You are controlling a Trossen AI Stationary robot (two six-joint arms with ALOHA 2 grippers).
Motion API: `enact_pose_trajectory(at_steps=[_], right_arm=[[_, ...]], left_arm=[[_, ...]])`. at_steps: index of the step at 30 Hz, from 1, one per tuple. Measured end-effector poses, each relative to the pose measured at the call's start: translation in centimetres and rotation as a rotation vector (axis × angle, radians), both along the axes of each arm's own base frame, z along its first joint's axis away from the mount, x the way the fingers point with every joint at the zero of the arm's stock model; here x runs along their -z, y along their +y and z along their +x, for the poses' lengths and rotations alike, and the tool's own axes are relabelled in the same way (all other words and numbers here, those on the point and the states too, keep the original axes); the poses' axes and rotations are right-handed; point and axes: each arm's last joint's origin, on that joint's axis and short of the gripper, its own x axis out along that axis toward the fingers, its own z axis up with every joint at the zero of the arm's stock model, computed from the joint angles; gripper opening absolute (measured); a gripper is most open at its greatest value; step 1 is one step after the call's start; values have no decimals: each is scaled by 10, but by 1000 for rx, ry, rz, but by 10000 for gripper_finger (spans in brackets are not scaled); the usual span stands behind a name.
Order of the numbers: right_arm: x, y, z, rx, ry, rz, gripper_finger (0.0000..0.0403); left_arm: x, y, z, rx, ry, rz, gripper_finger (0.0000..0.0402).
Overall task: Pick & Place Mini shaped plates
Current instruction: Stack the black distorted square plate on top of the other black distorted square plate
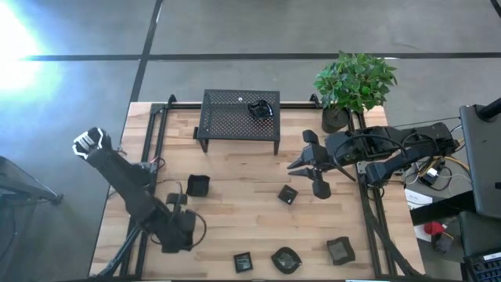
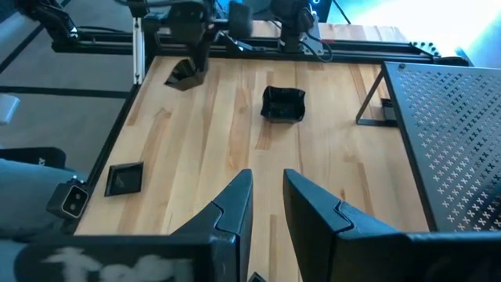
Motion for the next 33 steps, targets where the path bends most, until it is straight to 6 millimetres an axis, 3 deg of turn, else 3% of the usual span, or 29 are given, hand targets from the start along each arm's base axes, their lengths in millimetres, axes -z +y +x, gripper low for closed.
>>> enact_pose_trajectory(at_steps=[10,20,25,33], right_arm=[[0,0,0,-13,-2,-19,68],[0,0,0,-14,-2,-22,68],[0,0,0,-15,-2,-22,68],[0,0,0,-14,-2,-22,68]], left_arm=[[-33,67,14,40,-112,94,0],[-36,147,37,67,-90,138,0],[-28,163,42,108,-30,137,0],[-3,167,50,136,75,150,0]])
